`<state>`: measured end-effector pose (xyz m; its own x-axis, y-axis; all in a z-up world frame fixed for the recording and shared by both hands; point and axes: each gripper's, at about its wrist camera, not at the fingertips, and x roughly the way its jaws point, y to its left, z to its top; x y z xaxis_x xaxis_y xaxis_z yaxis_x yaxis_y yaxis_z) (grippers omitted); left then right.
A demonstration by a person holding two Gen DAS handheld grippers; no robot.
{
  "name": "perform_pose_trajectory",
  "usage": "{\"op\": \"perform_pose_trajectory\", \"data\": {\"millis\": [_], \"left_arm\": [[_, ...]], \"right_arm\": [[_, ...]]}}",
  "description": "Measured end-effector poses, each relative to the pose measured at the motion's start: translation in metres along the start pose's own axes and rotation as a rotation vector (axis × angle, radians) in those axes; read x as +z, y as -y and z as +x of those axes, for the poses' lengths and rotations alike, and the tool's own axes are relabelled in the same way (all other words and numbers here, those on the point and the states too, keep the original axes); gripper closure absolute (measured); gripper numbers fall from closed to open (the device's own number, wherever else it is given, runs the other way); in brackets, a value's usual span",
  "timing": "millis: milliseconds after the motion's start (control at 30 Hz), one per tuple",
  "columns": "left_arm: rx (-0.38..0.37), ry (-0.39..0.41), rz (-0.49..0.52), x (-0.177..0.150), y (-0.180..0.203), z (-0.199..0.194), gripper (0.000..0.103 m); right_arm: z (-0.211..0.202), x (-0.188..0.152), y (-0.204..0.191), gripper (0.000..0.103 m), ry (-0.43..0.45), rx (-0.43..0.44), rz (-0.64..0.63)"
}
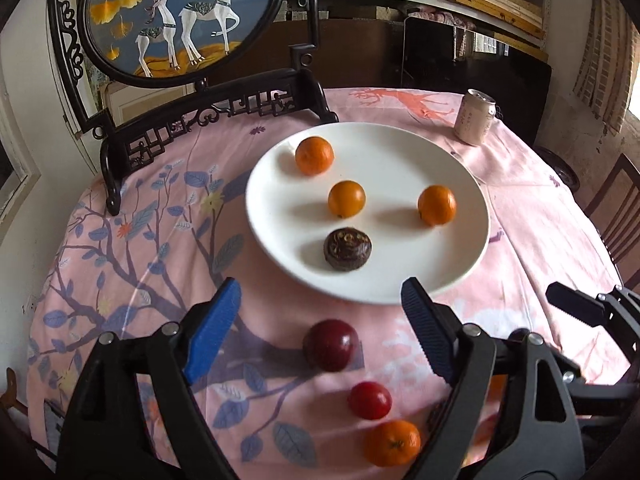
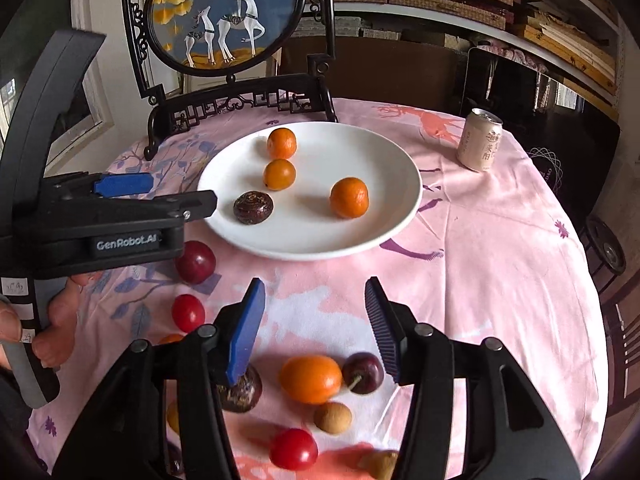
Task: Organize fruits
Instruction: 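Move the left gripper to another dark brown fruit and close on it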
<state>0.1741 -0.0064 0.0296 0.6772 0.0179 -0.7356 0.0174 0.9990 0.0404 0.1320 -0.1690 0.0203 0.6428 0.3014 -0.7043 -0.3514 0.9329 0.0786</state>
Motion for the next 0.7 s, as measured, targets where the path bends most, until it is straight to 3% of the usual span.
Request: {"op": "perform_pose_trajectory", "data": {"millis": [367,700], "left_arm": [[-0.026,-0.026,0.022,-0.078,-0.005,-0.046,0.017],[-0.049,-0.051,0.067,-0.121,0.002,-0.065,0.017]], "right_arm": [[-0.049,-0.062,0.012,0.046,0.02,0.004,0.113],[-0.065,-0.099,0.008,0.046,-0.01,0.015,0.14]]}}
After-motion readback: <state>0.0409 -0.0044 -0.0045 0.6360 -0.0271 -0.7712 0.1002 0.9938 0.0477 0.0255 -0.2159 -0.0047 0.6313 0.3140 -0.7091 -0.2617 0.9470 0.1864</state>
